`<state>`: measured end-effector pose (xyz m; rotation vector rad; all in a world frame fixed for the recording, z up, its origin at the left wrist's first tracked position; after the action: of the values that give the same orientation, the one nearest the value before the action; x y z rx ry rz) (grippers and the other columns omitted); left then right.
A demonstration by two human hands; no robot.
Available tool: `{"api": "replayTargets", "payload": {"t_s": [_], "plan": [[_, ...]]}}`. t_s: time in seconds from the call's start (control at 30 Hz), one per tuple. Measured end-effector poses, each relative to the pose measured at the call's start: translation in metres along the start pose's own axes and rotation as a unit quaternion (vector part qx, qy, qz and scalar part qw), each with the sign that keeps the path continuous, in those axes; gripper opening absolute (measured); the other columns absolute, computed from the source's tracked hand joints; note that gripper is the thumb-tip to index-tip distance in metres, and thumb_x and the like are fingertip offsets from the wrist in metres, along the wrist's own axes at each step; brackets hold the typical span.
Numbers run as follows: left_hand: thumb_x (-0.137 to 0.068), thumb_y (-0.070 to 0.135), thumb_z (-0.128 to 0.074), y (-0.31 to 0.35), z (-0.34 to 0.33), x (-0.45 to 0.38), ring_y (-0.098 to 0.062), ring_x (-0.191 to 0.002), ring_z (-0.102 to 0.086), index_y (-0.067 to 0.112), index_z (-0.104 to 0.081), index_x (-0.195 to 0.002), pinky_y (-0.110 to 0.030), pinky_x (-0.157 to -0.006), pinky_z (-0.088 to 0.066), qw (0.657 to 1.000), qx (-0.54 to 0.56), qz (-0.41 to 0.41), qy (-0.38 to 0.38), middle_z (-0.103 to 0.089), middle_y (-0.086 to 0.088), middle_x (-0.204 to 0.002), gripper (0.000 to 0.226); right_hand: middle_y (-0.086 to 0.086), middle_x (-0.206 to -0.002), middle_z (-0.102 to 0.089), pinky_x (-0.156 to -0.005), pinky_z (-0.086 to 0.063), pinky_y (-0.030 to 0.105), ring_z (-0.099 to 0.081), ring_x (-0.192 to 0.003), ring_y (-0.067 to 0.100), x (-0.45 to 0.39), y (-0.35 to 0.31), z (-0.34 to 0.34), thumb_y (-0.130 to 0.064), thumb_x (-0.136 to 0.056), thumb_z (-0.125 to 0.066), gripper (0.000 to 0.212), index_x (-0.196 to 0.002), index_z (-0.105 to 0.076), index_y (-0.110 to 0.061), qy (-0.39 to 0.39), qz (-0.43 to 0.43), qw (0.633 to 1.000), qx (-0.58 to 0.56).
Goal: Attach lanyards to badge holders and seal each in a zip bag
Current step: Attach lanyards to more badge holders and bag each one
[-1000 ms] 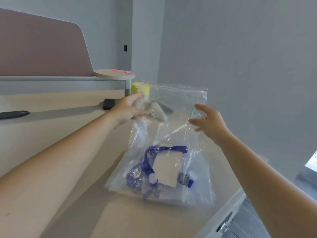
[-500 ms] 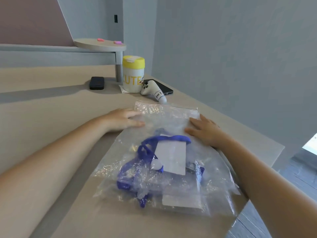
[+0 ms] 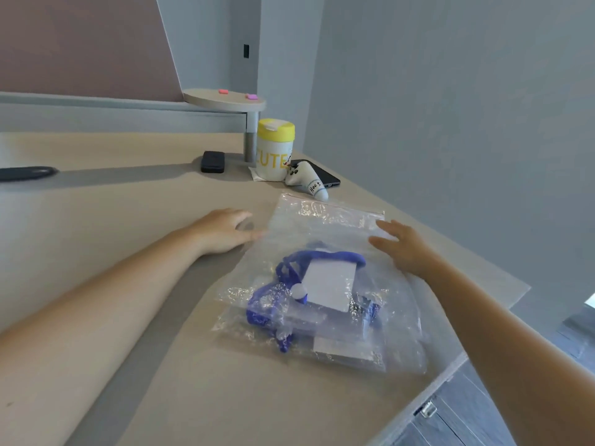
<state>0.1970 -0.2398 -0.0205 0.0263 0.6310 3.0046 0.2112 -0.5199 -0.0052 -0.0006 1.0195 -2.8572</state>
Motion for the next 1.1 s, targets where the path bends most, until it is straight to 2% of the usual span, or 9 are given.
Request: {"api": "replayTargets", "payload": {"t_s": [0.07,0.2,0.33,0.43,0.6,0.73,0.87,0.97,1.1], "plan": [[-0.087,0.046,-0.050,-0.010,0.008,0.023,-0.023,-0.134,-0.034,0.009,-0.034,-0.139,-0.029,-0.108,-0.028,0.999,-0.005,0.032,0.005,-0.035,-0.009,-0.147,0.066,0.007,-0.147,-0.035,-0.099,-0.035,0.031,-0.047,-0.120,0.026,0.012,-0.017,0.004,-0.025,-0.088,-0.056,0.054,-0.137,-0.038,-0.011,-0.008,0.014,1.000,0.024],[-0.086,0.044,-0.054,-0.038,0.029,0.081,-0.026,-0.130,-0.039,0.008,-0.037,-0.136,-0.032,-0.107,-0.033,0.995,-0.030,0.092,0.029,-0.039,-0.011,-0.143,0.064,0.007,-0.144,-0.040,-0.105,-0.030,0.031,-0.042,-0.127,0.027,0.040,-0.068,0.002,-0.031,-0.088,-0.054,0.051,-0.135,-0.041,-0.014,-0.034,0.051,0.992,0.107],[-0.084,0.047,-0.054,-0.075,0.049,0.147,-0.029,-0.128,-0.041,0.010,-0.038,-0.135,-0.038,-0.106,-0.036,0.985,-0.054,0.155,0.060,-0.040,-0.012,-0.141,0.064,0.007,-0.142,-0.041,-0.088,-0.041,0.027,-0.047,-0.116,0.028,0.073,-0.127,-0.027,-0.038,-0.090,-0.048,0.053,-0.138,-0.035,-0.021,-0.073,0.096,0.973,0.197],[-0.085,0.049,-0.051,-0.104,0.064,0.201,-0.029,-0.122,-0.044,0.010,-0.045,-0.126,-0.040,-0.101,-0.039,0.972,-0.085,0.201,0.090,-0.046,-0.011,-0.133,0.057,0.004,-0.147,-0.036,-0.102,-0.032,0.029,-0.040,-0.129,0.024,0.095,-0.164,-0.065,-0.039,-0.091,-0.047,0.056,-0.140,-0.031,-0.021,-0.101,0.139,0.965,0.196],[-0.086,0.050,-0.048,-0.152,0.089,0.287,-0.027,-0.116,-0.048,0.008,-0.050,-0.111,-0.035,-0.088,-0.041,0.940,-0.139,0.276,0.144,-0.052,-0.009,-0.124,0.049,0.003,-0.148,-0.033,-0.105,-0.031,0.028,-0.040,-0.130,0.023,0.130,-0.227,-0.137,-0.033,-0.091,-0.050,0.056,-0.140,-0.031,-0.016,-0.132,0.223,0.953,0.155],[-0.085,0.057,-0.043,-0.194,0.102,0.336,-0.028,-0.130,-0.035,0.015,-0.043,-0.126,-0.039,-0.103,-0.033,0.917,-0.156,0.318,0.182,-0.042,-0.006,-0.138,0.059,0.003,-0.152,-0.026,-0.109,-0.024,0.029,-0.028,-0.138,0.021,0.154,-0.269,-0.198,-0.034,-0.093,-0.045,0.056,-0.142,-0.027,-0.014,-0.168,0.288,0.928,0.164],[-0.085,0.064,-0.031,-0.232,0.088,0.353,-0.025,-0.144,-0.007,0.019,-0.019,-0.144,-0.042,-0.115,-0.013,0.913,-0.125,0.376,0.099,-0.008,-0.007,-0.156,0.075,0.008,-0.146,-0.036,-0.108,-0.028,0.032,-0.035,-0.133,0.025,0.171,-0.306,-0.249,-0.036,-0.092,-0.044,0.054,-0.138,-0.034,-0.010,-0.185,0.332,0.909,0.171],[-0.085,0.065,-0.031,-0.239,0.088,0.348,-0.023,-0.145,-0.004,0.019,-0.016,-0.145,-0.042,-0.115,-0.011,0.921,-0.123,0.359,0.087,-0.010,-0.003,-0.156,0.077,0.007,-0.142,-0.042,-0.109,-0.029,0.039,-0.037,-0.131,0.026,0.174,-0.329,-0.275,-0.037,-0.092,-0.044,0.048,-0.133,-0.040,-0.013,-0.177,0.346,0.905,0.174],[-0.082,0.066,-0.036,-0.244,0.092,0.345,-0.024,-0.143,-0.011,0.020,-0.023,-0.142,-0.043,-0.112,-0.014,0.928,-0.119,0.339,0.100,-0.019,-0.001,-0.154,0.077,0.004,-0.142,-0.043,-0.108,-0.030,0.036,-0.039,-0.130,0.023,0.178,-0.354,-0.295,-0.028,-0.092,-0.043,0.048,-0.138,-0.035,-0.019,-0.184,0.385,0.894,0.137]]}}
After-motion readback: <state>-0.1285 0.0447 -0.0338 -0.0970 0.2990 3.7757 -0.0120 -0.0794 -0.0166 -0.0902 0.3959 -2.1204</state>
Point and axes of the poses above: each hand's wrist, its own x-axis away from the middle knuckle, its own z-axis out of the back of the hand, y = z × x, the point moved 7 cm from there along -x, towards the middle knuckle
